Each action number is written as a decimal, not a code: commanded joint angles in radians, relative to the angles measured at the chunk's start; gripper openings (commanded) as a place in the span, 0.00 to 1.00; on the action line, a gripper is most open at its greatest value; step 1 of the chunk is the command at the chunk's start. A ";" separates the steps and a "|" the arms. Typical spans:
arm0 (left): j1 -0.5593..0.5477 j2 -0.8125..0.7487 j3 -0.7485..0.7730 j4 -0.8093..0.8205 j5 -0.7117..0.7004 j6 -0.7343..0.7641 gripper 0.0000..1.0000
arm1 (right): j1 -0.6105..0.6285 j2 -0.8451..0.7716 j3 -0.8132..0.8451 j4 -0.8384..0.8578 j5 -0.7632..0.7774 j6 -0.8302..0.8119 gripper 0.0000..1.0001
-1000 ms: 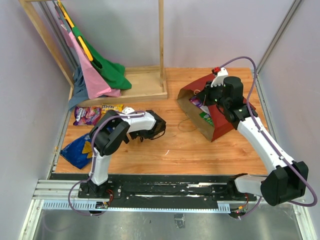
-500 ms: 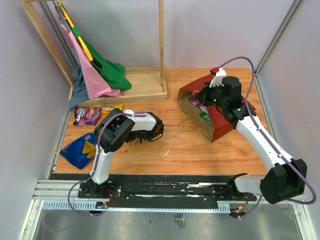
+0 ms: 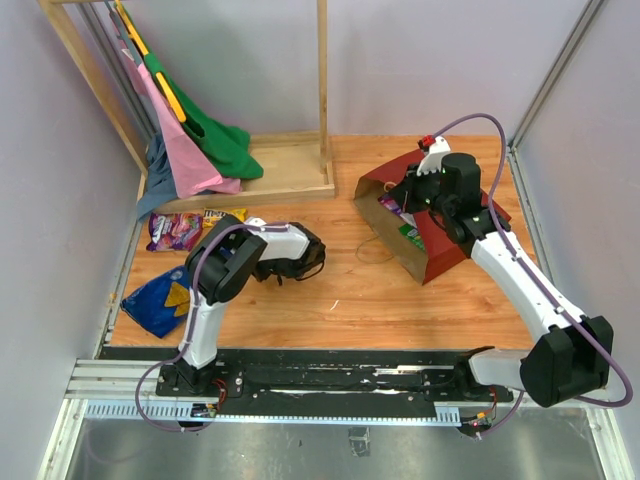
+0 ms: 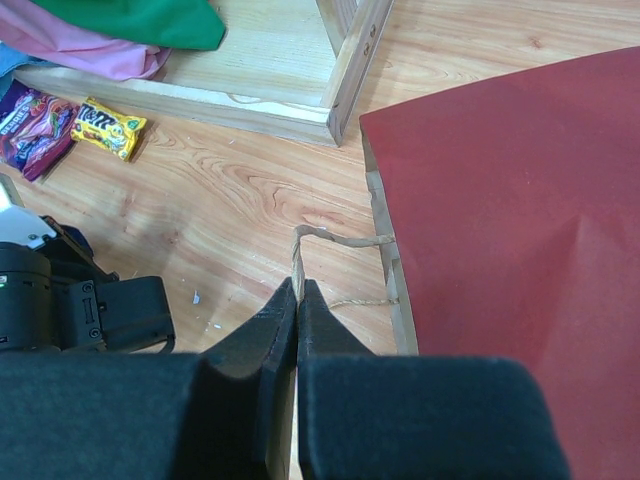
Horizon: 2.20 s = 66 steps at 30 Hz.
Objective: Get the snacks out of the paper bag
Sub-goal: Adjust the snack at the center of the board.
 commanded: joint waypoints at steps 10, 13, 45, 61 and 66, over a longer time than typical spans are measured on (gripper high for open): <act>0.007 -0.452 -0.302 0.641 0.358 0.881 0.01 | 0.022 0.007 0.018 0.030 -0.024 -0.020 0.01; 0.006 -0.525 -0.298 0.566 0.374 0.905 0.01 | 0.026 0.009 0.023 0.032 -0.027 -0.015 0.01; -0.182 -0.828 -0.236 0.131 0.774 1.034 0.01 | 0.054 -0.007 0.042 0.015 0.006 -0.016 0.01; -0.187 -0.843 -0.149 0.050 0.972 1.243 0.01 | 0.056 0.008 0.051 0.003 0.004 -0.020 0.01; -0.186 -0.926 -0.276 0.312 1.178 1.375 0.94 | 0.057 -0.001 0.061 -0.017 0.014 -0.038 0.01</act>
